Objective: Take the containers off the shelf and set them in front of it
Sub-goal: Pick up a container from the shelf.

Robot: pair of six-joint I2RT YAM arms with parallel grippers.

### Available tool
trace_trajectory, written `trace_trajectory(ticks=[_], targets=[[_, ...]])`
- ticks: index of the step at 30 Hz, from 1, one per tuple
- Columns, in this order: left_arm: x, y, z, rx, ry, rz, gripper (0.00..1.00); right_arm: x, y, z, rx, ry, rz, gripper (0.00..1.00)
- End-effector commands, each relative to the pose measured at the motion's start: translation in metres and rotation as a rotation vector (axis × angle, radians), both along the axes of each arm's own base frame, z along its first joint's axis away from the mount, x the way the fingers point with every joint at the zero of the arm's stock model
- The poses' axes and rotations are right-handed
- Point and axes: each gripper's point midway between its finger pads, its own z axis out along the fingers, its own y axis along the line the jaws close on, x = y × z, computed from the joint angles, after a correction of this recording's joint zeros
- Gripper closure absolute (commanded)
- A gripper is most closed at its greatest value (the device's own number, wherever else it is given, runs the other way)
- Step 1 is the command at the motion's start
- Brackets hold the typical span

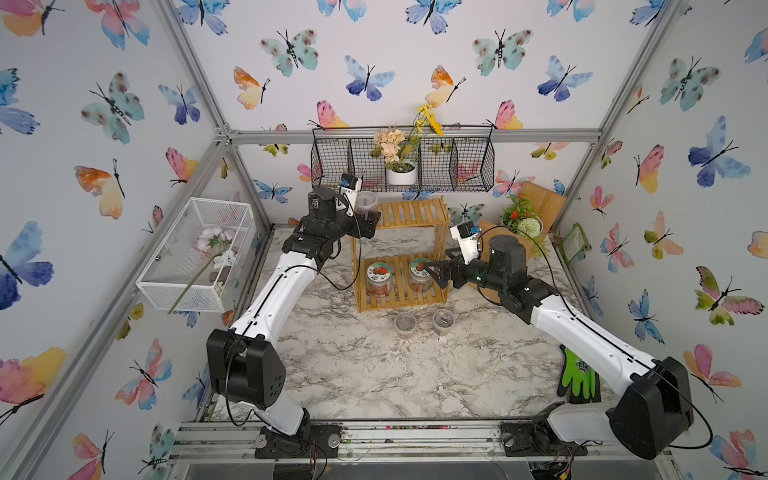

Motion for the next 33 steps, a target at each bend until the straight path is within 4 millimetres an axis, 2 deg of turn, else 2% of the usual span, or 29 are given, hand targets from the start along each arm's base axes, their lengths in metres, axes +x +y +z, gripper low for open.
trace_trajectory(ticks=[1, 16, 26, 28, 33], targets=[[0.010, 0.000, 0.006, 0.001, -0.025, -0.002, 0.01, 0.003, 0.004, 0.009, 0.023, 0.000, 0.027, 0.02], [0.042, 0.004, 0.001, -0.022, -0.031, 0.061, 0.01, 0.017, -0.001, 0.010, 0.027, -0.001, 0.011, 0.02], [0.055, 0.005, 0.000, -0.043, -0.031, 0.071, 0.00, 0.023, -0.003, 0.008, 0.031, 0.002, 0.002, 0.02], [0.056, 0.003, -0.002, -0.046, -0.028, 0.067, 0.02, 0.024, -0.004, 0.008, 0.031, 0.002, 0.000, 0.02], [0.056, 0.001, -0.003, -0.049, -0.026, 0.056, 0.15, 0.026, -0.007, 0.009, 0.032, 0.000, -0.008, 0.02]])
